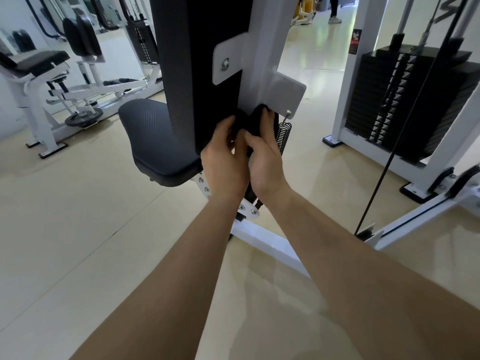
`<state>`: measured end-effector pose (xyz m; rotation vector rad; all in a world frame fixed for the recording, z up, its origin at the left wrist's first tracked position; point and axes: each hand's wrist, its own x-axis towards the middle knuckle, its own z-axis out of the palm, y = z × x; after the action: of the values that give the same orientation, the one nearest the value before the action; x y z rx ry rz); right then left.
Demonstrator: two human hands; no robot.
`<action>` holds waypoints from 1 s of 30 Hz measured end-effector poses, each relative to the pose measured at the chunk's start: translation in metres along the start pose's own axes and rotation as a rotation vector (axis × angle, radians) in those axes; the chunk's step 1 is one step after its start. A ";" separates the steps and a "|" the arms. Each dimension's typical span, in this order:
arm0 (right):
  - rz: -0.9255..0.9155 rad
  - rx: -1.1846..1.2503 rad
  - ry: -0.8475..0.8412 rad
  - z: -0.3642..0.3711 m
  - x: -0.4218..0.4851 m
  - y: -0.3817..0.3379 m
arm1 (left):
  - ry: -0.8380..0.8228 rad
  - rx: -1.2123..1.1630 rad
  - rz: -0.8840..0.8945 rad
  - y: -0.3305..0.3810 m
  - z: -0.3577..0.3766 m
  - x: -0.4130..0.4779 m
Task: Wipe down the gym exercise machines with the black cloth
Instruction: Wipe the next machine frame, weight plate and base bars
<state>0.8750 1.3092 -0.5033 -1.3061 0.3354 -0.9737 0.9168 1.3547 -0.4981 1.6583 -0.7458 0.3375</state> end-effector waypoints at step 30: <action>0.237 -0.085 -0.242 -0.015 -0.056 0.058 | -0.421 -0.109 -0.255 -0.073 -0.044 -0.051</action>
<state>0.8555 1.3393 -0.5771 -1.4088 0.3380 -0.6008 0.9326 1.4160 -0.5745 1.7156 -0.8318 -0.2377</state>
